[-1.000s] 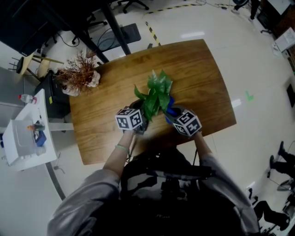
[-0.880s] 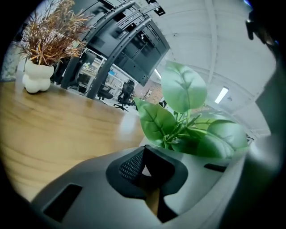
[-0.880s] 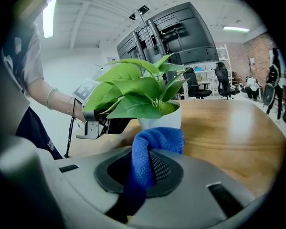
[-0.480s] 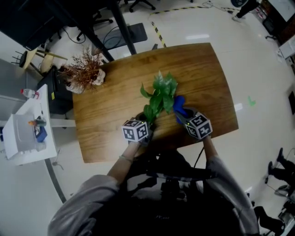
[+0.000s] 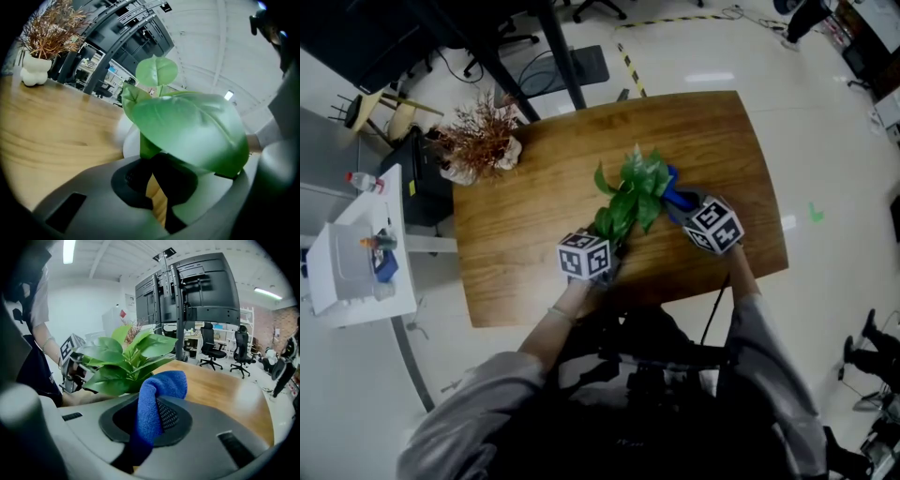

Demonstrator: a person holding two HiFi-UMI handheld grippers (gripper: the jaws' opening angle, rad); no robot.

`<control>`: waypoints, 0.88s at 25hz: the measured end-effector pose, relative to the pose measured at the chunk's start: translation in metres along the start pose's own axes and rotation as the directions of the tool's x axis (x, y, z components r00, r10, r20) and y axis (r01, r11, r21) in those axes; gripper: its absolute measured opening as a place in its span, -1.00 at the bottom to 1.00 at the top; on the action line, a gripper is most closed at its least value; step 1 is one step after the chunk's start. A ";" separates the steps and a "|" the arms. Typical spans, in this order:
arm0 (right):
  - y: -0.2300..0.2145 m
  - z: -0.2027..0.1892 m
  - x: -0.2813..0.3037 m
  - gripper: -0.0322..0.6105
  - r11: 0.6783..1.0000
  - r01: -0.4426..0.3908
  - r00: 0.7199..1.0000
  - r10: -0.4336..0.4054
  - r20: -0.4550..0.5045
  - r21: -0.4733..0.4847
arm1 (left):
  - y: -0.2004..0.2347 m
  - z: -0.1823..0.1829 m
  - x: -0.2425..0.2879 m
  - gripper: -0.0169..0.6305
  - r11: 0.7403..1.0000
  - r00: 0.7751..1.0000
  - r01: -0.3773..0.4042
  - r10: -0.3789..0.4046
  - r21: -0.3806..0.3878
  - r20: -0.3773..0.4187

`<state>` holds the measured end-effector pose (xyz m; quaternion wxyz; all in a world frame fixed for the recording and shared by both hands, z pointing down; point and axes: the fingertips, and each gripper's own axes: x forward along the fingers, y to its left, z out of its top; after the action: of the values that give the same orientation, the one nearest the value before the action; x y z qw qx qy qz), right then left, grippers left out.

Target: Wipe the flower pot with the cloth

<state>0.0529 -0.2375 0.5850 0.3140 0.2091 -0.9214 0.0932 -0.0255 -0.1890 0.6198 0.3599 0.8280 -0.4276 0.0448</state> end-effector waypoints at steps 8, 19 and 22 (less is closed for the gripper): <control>0.036 -0.021 0.024 -0.72 0.995 -0.021 1.000 0.022 -0.007 0.095 | 0.036 0.023 -0.009 -0.93 0.998 0.997 -0.060 0.061 -0.016 0.041; 0.056 -0.032 0.040 -0.72 0.938 0.038 0.999 -0.049 0.023 0.345 | 0.054 0.034 -0.015 -0.93 0.994 0.993 -0.106 0.108 -0.039 0.056; 0.051 -0.032 0.023 -0.72 0.895 0.093 0.991 -0.126 0.048 0.437 | 0.048 0.032 -0.023 -0.93 0.993 0.991 -0.115 0.117 -0.039 0.057</control>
<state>0.0314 -0.1898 0.6218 0.2295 0.3285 -0.8755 0.2700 -0.0827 -0.2116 0.6139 0.3587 0.7962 -0.4862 0.0333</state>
